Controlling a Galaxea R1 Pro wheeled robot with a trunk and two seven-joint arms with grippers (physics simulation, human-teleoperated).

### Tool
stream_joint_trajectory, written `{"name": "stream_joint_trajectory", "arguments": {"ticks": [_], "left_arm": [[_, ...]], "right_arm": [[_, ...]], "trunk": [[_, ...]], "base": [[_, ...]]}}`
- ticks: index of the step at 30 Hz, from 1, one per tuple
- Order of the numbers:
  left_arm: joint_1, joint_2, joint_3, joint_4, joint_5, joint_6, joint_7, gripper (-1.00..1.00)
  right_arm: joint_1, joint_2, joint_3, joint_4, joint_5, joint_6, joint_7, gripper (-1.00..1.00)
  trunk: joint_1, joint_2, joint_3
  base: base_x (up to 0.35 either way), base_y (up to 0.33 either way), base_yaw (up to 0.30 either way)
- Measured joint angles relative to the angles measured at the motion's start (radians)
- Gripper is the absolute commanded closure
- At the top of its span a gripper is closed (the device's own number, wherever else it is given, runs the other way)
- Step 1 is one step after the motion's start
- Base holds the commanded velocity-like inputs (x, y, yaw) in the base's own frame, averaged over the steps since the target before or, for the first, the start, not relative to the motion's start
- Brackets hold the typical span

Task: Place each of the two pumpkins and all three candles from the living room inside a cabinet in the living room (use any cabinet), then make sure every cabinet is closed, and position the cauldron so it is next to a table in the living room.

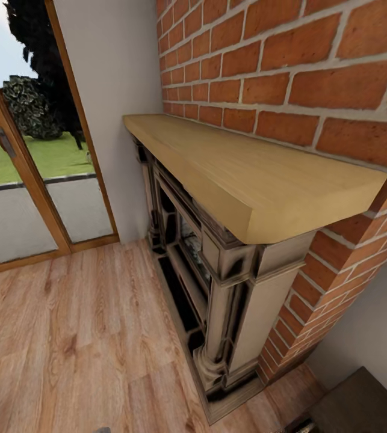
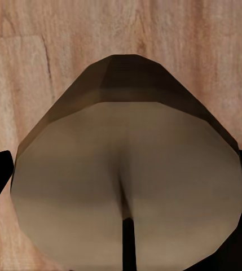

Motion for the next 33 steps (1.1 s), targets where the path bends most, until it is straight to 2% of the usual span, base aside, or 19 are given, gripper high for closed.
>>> {"name": "stream_joint_trajectory", "arguments": {"ticks": [30,33], "left_arm": [[0.000,0.000,0.000,0.000,0.000,0.000,-0.002,1.00],[0.000,0.000,0.000,0.000,0.000,0.000,-0.002,1.00]], "right_arm": [[0.000,0.000,0.000,0.000,0.000,-0.001,0.001,1.00],[0.000,0.000,0.000,0.000,0.000,-0.002,0.001,1.00]], "trunk": [[-0.115,0.210,0.129],[-0.115,0.210,0.133]], "base": [[0.000,0.000,-0.205],[0.000,0.000,-0.205]]}}
